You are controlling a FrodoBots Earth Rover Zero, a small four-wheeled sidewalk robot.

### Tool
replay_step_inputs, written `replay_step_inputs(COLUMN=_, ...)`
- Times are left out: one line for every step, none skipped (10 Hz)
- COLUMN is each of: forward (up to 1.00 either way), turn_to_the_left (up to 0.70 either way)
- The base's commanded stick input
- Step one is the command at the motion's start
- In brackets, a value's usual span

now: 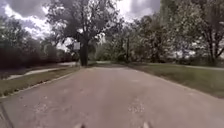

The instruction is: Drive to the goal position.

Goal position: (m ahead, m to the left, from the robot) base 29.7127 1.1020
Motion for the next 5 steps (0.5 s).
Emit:
replay_step_inputs(forward=1.0, turn_to_the_left=0.0)
replay_step_inputs(forward=1.0, turn_to_the_left=0.0)
replay_step_inputs(forward=1.0, turn_to_the_left=0.0)
replay_step_inputs(forward=1.0, turn_to_the_left=0.0)
replay_step_inputs(forward=1.0, turn_to_the_left=0.0)
